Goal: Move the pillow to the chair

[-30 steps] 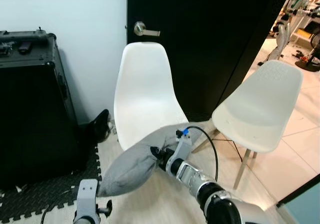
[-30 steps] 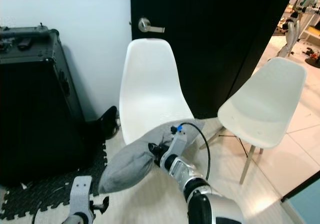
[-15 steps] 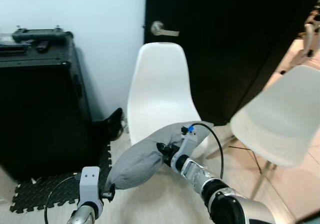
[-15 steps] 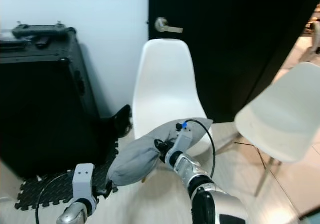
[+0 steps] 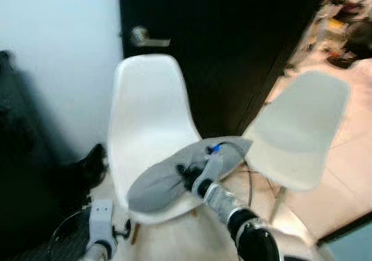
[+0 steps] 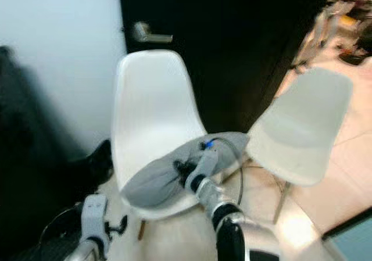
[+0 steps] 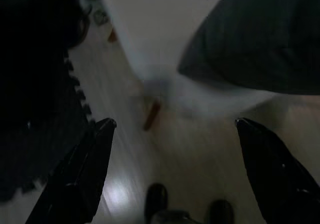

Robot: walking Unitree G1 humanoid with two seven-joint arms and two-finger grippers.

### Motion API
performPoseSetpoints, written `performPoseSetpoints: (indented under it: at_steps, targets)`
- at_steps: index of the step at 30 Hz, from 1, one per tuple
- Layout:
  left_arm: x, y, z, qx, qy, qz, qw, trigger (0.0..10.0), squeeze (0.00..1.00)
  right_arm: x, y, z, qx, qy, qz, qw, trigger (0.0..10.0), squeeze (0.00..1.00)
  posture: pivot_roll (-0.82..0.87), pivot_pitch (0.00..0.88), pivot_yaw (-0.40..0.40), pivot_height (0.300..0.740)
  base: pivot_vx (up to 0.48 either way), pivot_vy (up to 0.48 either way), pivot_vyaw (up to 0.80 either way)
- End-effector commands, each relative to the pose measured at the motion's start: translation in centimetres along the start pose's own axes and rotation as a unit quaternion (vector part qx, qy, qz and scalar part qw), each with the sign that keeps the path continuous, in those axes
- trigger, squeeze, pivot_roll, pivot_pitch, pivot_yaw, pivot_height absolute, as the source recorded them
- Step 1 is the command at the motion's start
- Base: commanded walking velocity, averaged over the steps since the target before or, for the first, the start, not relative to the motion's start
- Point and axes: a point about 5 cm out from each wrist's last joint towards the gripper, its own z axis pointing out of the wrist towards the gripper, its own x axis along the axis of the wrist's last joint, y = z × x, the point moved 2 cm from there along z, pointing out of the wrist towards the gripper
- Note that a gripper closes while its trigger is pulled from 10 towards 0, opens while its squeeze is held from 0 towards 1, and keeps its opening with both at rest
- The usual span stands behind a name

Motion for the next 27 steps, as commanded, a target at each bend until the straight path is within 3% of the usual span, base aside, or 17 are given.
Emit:
performPoseSetpoints:
  at_steps: [1, 10, 11, 16, 18, 20, 22, 24, 27]
  targets:
    - [-0.4, 0.7, -0.1, -0.01, -0.006, 0.0, 1.0, 10.0, 0.0, 0.7, -0.3, 0.1, 0.009, 0.021, 0.003, 1.0, 10.0, 0.0, 0.11, 0.04, -0.091, 0.74, 0.337, 0.0, 0.0]
    - [-0.4, 1.0, -0.1, -0.011, -0.005, 0.001, 1.0, 10.0, 0.0, -0.8, -0.5, 0.2, 0.007, -0.021, -0.039, 0.999, 10.0, 0.0, 0.12, 0.044, -0.096, 0.74, 0.339, 0.0, 0.0]
    - [-0.6, 1.0, -0.1, -0.008, -0.008, -0.001, 1.0, 10.0, 0.0, -1.8, -0.3, 0.1, -0.003, -0.054, -0.075, 0.996, 10.0, 0.0, 0.12, 0.046, -0.098, 0.74, 0.266, 0.0, 0.0]
    - [-0.8, 1.0, -0.2, -0.003, -0.012, -0.005, 1.0, 10.0, 0.0, -4.2, -0.3, -0.2, 0.003, -0.128, -0.121, 0.984, 10.0, 0.0, 0.11, 0.049, -0.099, 0.74, 0.104, 0.0, 0.0]
    - [-1.0, 1.2, -0.3, -0.004, -0.013, -0.003, 1.0, 10.0, 0.0, -7.5, -0.2, -1.2, 0.025, -0.239, -0.156, 0.958, 10.0, 0.0, 0.11, 0.051, -0.103, 0.74, 0.0, 0.0, 0.0]
    - [-1.0, 1.3, -0.3, -0.004, -0.014, -0.002, 1.0, 10.0, 0.0, -8.8, 0.3, -1.9, 0.018, -0.284, -0.165, 0.944, 10.0, 0.0, 0.11, 0.053, -0.105, 0.74, 0.0, 0.0, 0.0]
    - [-1.1, 1.4, -0.3, -0.004, -0.015, -0.002, 1.0, 10.0, 0.0, -9.0, 0.5, -2.1, 0.013, -0.293, -0.167, 0.941, 10.0, 0.0, 0.11, 0.053, -0.105, 0.74, 0.0, 0.0, 0.0]
    - [-1.4, 1.7, -0.4, -0.006, -0.017, -0.002, 1.0, 10.0, 0.0, -9.7, 2.1, -2.9, -0.041, -0.325, -0.207, 0.922, 10.0, 0.0, 0.12, 0.056, -0.113, 0.74, 0.0, 0.0, 0.0]
    - [-1.6, 2.0, -0.6, -0.009, -0.018, -0.001, 1.0, 10.0, 0.0, -9.8, 2.4, -3.2, -0.053, -0.33, -0.207, 0.919, 10.0, 0.0, 0.12, 0.06, -0.118, 0.74, 0.0, 0.0, 0.0]
